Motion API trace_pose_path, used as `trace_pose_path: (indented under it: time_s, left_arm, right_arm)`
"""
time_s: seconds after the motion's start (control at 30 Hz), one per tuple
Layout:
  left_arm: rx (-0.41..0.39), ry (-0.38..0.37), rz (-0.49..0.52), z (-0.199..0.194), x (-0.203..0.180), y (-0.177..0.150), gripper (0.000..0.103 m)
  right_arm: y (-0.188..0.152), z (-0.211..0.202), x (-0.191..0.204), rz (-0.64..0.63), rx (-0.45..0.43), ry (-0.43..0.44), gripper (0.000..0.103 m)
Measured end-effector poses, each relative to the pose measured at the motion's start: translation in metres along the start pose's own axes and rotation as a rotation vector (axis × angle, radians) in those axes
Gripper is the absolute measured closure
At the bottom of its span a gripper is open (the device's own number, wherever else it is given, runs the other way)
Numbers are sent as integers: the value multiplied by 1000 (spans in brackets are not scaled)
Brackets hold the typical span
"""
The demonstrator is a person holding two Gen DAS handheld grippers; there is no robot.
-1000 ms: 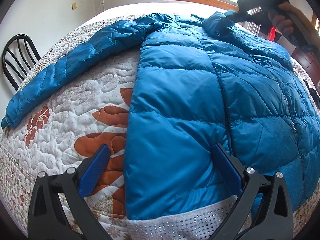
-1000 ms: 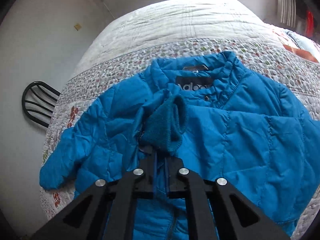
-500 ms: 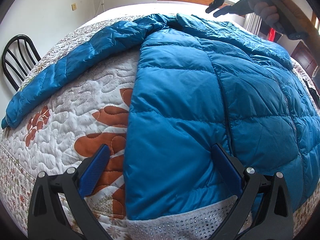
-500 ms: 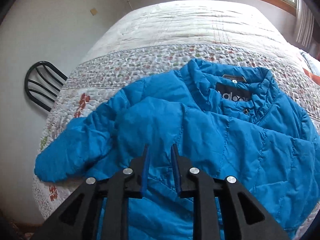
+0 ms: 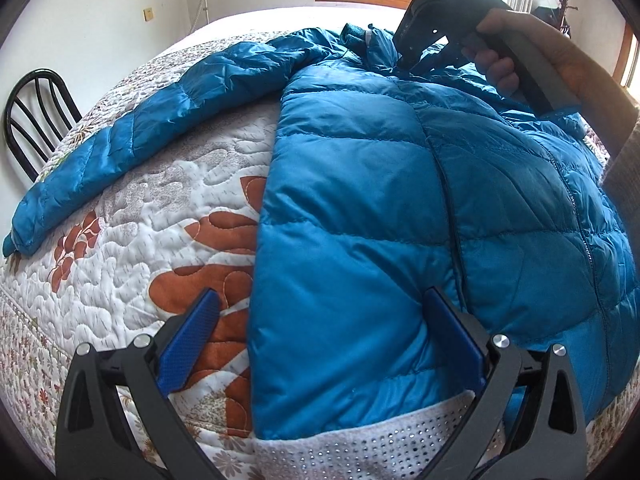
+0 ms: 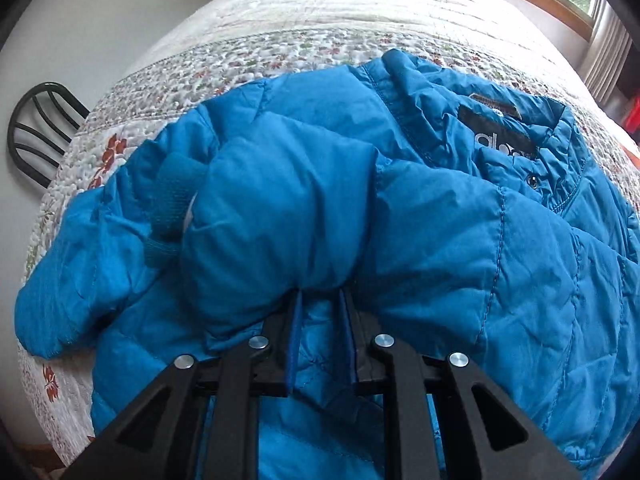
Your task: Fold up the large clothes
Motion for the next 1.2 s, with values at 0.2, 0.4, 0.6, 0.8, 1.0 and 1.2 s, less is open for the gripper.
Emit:
trace_pose_path:
  time_s: [0.2, 0.4, 0.6, 0.8, 1.0, 1.2]
  left_arm:
    - [-2, 2, 1, -1, 0, 0, 2]
    - [1, 3, 3, 1, 0, 0, 2]
    - [15, -7, -3, 0, 3, 5, 2]
    - [14, -8, -91, -9, 49, 21, 2]
    - [-28, 216, -252, -19, 151, 35, 3]
    - [-29, 393, -394, -22, 236, 33, 3]
  right_arm:
    - [-1, -1, -3, 11, -24, 0, 86]
    - [-1, -3, -2, 28, -28, 2, 86]
    - [0, -11, -2, 46, -40, 15, 82]
    - [4, -53, 16, 31, -106, 90, 72]
    - [-5, -77, 28, -45, -96, 91, 71]
    - [-39, -95, 21, -68, -79, 97, 69]
Point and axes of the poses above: each gripper's, at about its wrist camera, not at the fingertips, and z roughly the way its jaws point, x to its left, y to its top, the point moved 4 cm from there along z, roughly the way its jaws point, and after that the axes turned 14 degrees about -x, right-handed, at the moved point
